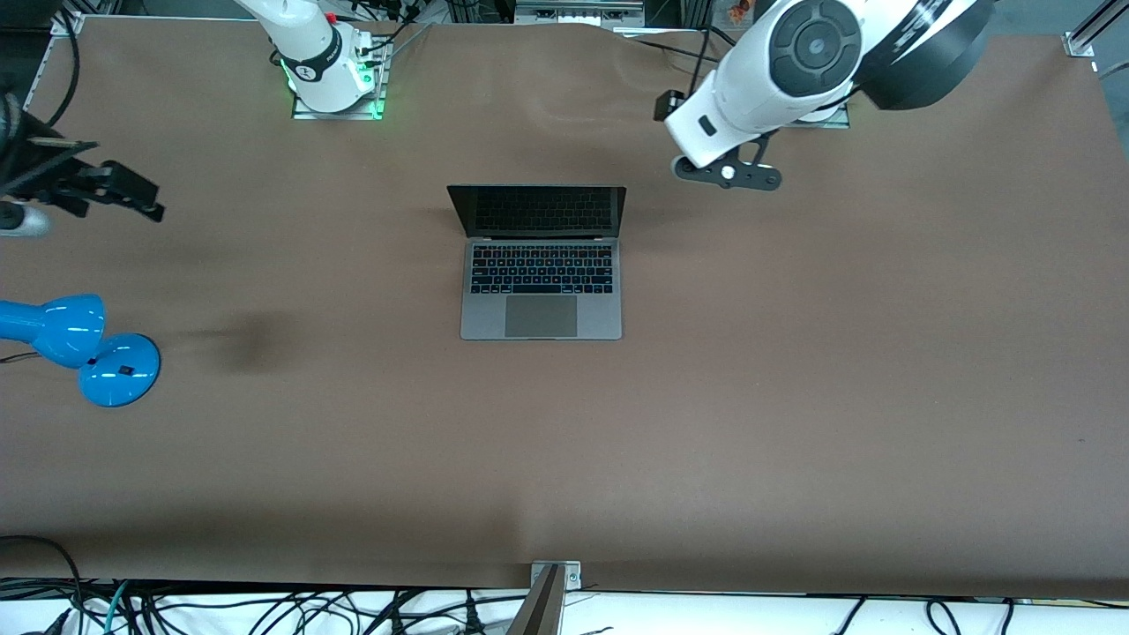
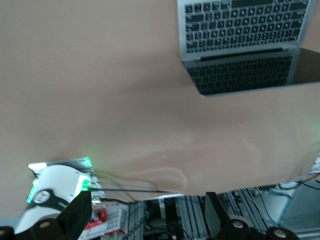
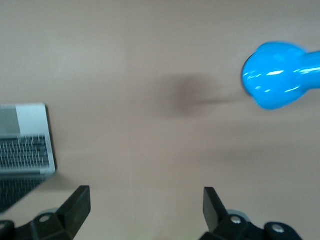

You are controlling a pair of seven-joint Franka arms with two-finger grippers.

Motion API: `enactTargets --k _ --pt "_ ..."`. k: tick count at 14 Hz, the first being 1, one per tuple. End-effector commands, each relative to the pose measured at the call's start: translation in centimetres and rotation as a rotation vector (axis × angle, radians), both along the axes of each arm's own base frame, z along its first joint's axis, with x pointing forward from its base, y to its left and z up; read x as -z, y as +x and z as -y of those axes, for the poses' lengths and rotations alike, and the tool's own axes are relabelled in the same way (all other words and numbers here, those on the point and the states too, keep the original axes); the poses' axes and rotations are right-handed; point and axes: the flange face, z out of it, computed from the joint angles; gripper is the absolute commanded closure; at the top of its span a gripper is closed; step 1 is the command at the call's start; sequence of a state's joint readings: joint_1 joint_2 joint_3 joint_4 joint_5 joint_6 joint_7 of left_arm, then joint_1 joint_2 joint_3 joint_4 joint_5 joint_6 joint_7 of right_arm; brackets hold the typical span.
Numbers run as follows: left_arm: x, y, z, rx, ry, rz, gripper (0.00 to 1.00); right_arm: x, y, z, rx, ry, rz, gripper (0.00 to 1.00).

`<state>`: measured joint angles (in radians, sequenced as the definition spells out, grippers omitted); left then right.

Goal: Close laptop with both arms from behind
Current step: 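Move the left gripper toward the laptop screen while the right gripper follows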

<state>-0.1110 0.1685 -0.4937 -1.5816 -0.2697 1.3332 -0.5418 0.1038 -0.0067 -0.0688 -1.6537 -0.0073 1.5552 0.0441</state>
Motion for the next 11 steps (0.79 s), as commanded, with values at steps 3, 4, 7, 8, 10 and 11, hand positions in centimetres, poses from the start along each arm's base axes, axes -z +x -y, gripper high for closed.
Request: enactTargets --k 3,4,7,8,10,11 --pt "2.5 -1.2 4.0 -0.161 0.005 -0.137 0.0 3.3 -2.9 -9.5 -0.168 -0.04 -0.236 0.0" --pt "3.3 -2.1 5.3 -0.158 0.021 -0.134 0.0 4.1 -3.7 -11.7 -0.209 -0.049 -0.257 0.0" --pt "6.8 -4.2 7.7 -0.184 0.027 -0.118 0.0 6.8 -6.7 -18.1 -0.207 -0.101 -0.294 0.0" --pt "7.8 -4.7 8.2 -0.183 0.028 -0.109 0.01 7.7 -7.9 -20.5 -0.199 -0.119 -0.288 0.0" --pt "9.3 -6.1 9.0 -0.18 0.047 -0.098 0.14 10.1 -10.0 -24.7 -0.201 -0.114 -0.271 0.0" --pt "9.7 -6.6 9.3 -0.201 0.067 -0.099 0.37 11.6 -11.1 -26.5 -0.199 -0.094 -0.269 0.0"
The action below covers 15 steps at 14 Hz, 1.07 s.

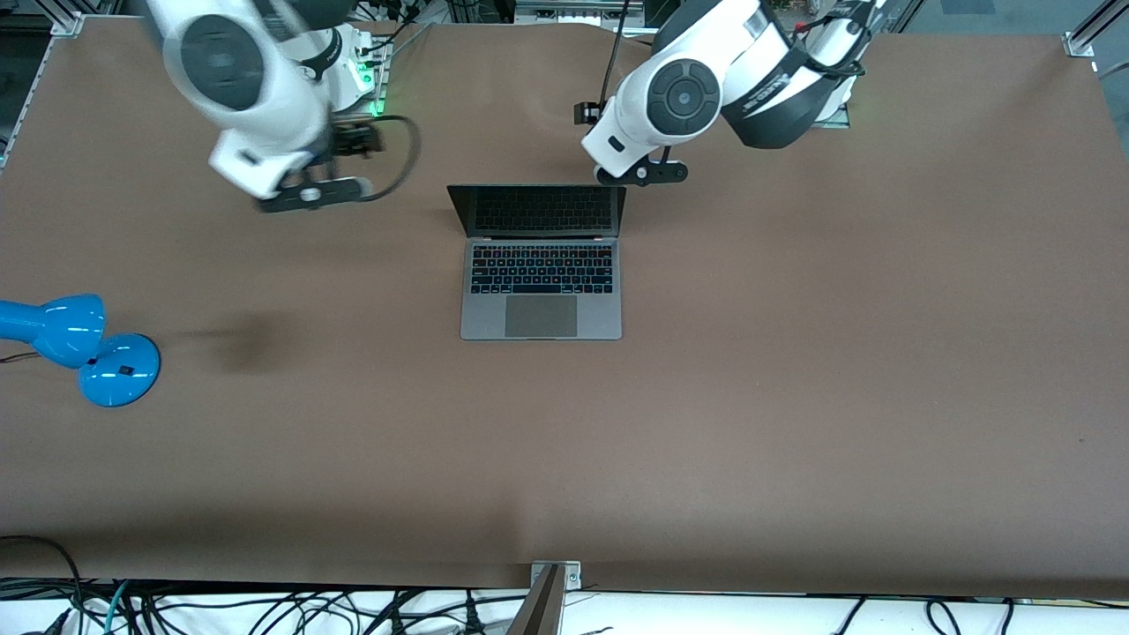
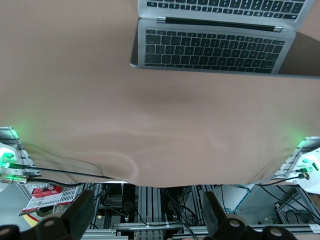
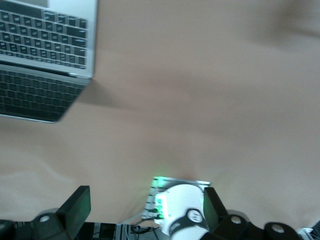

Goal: Close laptop with both arms from behind
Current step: 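Lower both grippers behind the laptop screen's back edge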

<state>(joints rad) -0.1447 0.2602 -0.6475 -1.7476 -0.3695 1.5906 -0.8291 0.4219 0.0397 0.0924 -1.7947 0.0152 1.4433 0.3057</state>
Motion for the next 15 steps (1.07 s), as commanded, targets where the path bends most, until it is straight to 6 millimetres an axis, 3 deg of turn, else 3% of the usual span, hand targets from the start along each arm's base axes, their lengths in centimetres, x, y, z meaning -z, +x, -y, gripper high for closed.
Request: enactTargets --k 1,2,3,4,5,6,8,15 --pt "0.9 -1.7 0.5 -0.039 0.058 0.014 0.61 3.5 -3.1 -3.5 0.023 0.034 0.012 0.0" --pt "0.9 -1.9 0.6 -0.051 0.074 0.017 0.88 4.7 -4.1 -5.0 0.025 0.048 0.017 0.01" --pt "1.0 -1.8 0.6 -0.071 0.087 0.013 1.0 5.8 -4.4 -5.7 0.02 0.057 0.01 0.11" --pt "1.2 -1.4 0.2 -0.089 0.1 0.002 1.0 7.3 -4.7 -6.6 0.01 0.055 -0.015 0.42" --pt "1.7 -1.1 -0.1 -0.092 0.103 -0.01 1.0 8.8 -5.1 -7.8 0.006 0.073 -0.069 0.79" --pt "2.2 -1.0 -0.1 -0.09 0.104 -0.022 1.0 10.2 -5.4 -8.6 0.04 0.109 -0.134 1.0" --pt "2.9 -0.7 -0.1 -0.09 0.102 -0.035 1.0 11.9 -5.2 -9.3 0.073 0.135 -0.196 1.0" --pt "6.5 1.2 -0.1 -0.109 0.103 -0.028 1.0 12.5 -3.9 -10.3 0.046 0.142 -0.107 1.0"
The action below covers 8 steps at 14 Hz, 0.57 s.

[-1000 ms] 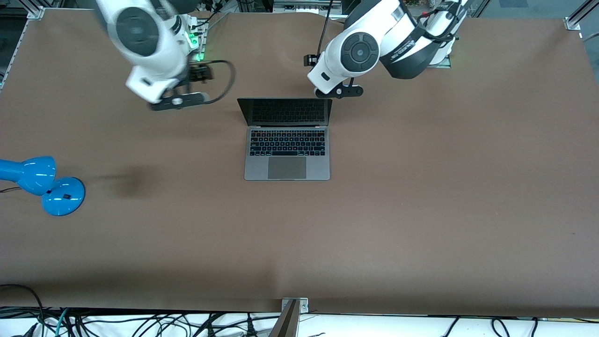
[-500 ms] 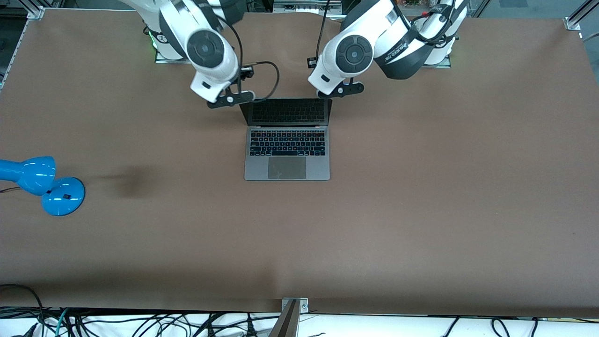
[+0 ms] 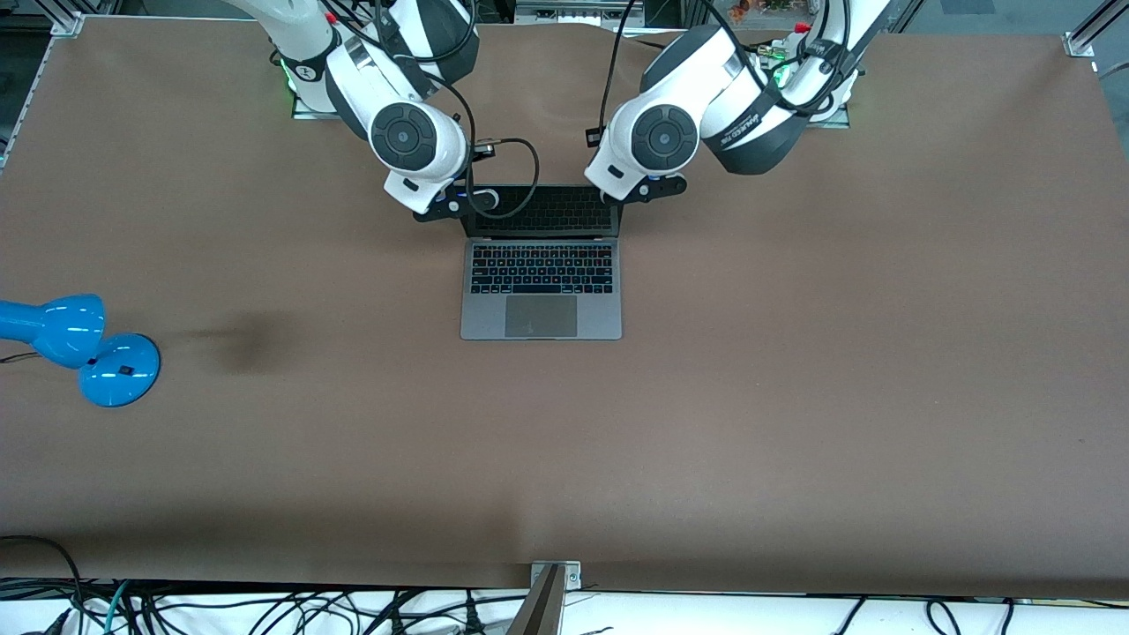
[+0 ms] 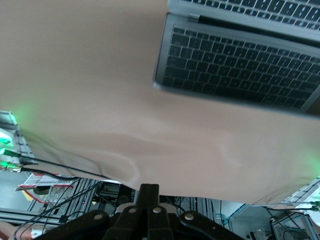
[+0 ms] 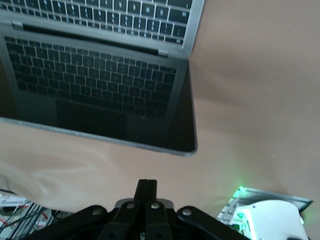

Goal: Close laptop with both arms from behind
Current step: 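Lower both grippers behind the laptop screen's back edge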

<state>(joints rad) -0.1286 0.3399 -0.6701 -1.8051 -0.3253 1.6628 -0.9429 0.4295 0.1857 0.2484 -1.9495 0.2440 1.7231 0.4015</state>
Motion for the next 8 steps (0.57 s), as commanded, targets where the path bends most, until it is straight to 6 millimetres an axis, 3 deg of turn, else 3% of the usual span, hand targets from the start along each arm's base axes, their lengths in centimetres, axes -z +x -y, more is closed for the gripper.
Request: enactTargets --k 1,8 --pt "1.5 1.6 0.0 -0.021 0.009 0.034 1.0 0.0 0.8 -0.7 -0.006 -0.005 0.034 1.0" --pt "4.9 6.8 -0.2 -0.055 -0.004 0.088 1.0 0.8 4.6 -1.3 -0.033 -0.037 0.092 1.0"
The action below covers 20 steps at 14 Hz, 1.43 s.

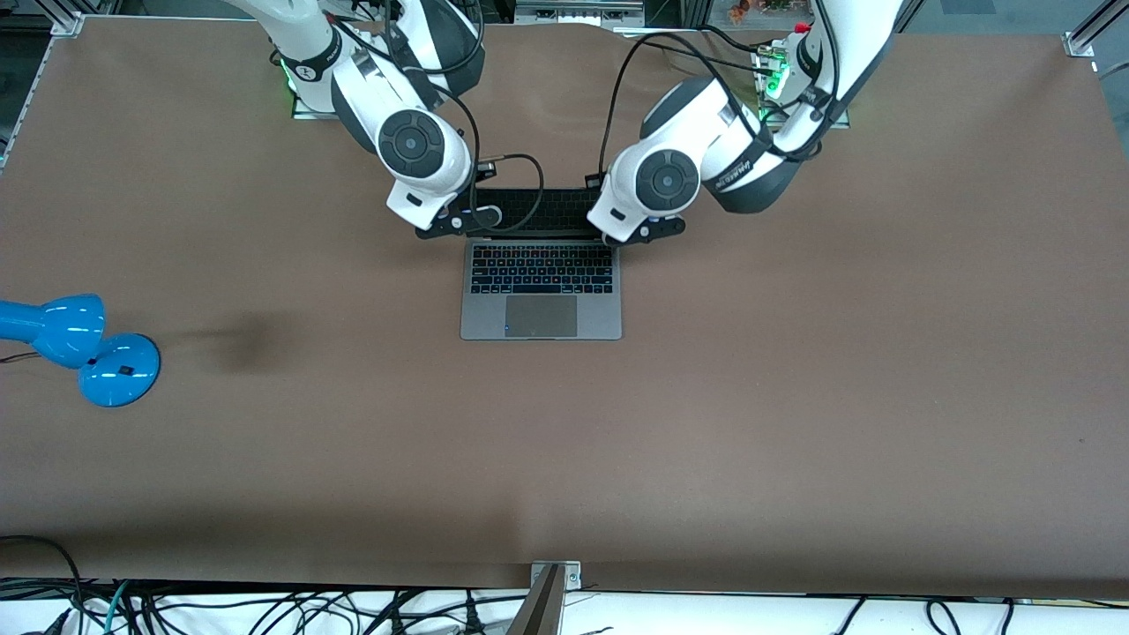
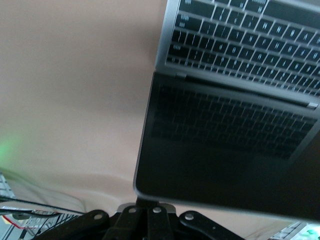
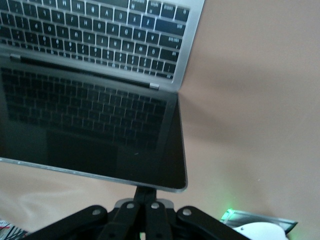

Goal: Close laptop with both arms from behind
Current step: 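Push the laptop screen down onto the keyboard with both grippers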

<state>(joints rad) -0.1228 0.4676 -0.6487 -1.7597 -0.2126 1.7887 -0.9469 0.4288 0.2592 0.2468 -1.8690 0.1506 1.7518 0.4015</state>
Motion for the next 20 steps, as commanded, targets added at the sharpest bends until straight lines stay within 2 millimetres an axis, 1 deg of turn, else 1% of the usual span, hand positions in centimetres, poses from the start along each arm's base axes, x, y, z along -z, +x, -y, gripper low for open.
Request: enactTargets --k 1,4,6,8,10,11,13,15,16,20 --pt "0.8 2.8 0.4 -0.016 -0.004 0.009 1.0 0.1 2.3 -0.7 0.002 -0.011 0.029 1.0" --pt "1.8 4.7 -0.1 -0.035 -0.008 0.012 1.0 -0.3 4.4 -0.5 -0.003 -0.021 0.071 1.0" --pt "2.6 6.0 -0.4 -0.043 -0.006 0.016 1.0 0.1 6.4 -0.1 0.014 -0.022 0.086 1.0" --pt "3.6 7.3 -0.5 -0.057 -0.007 0.019 1.0 1.3 7.9 -0.5 0.019 -0.012 0.108 1.0" --pt "4.7 8.3 -0.6 -0.068 -0.009 0.036 1.0 2.7 9.2 -0.5 0.037 0.0 0.126 1.0" --pt "5.1 8.6 -0.5 -0.079 -0.02 0.05 1.0 3.4 9.7 -0.3 0.046 0.003 0.129 1.0" --pt "6.6 9.1 -1.0 -0.089 -0.012 0.052 1.0 4.9 11.1 -0.2 0.056 0.004 0.129 1.0" --pt "8.1 9.7 -1.5 -0.106 -0.008 0.048 1.0 6.4 12.8 -0.3 0.074 0.012 0.135 1.0" --pt "8.9 10.0 -1.8 -0.116 -0.006 0.045 1.0 7.0 13.3 -0.5 0.076 0.016 0.134 1.0" --pt "11.3 11.0 -2.6 -0.14 -0.005 0.077 1.0 9.2 14.5 0.3 0.076 0.007 0.16 1.0"
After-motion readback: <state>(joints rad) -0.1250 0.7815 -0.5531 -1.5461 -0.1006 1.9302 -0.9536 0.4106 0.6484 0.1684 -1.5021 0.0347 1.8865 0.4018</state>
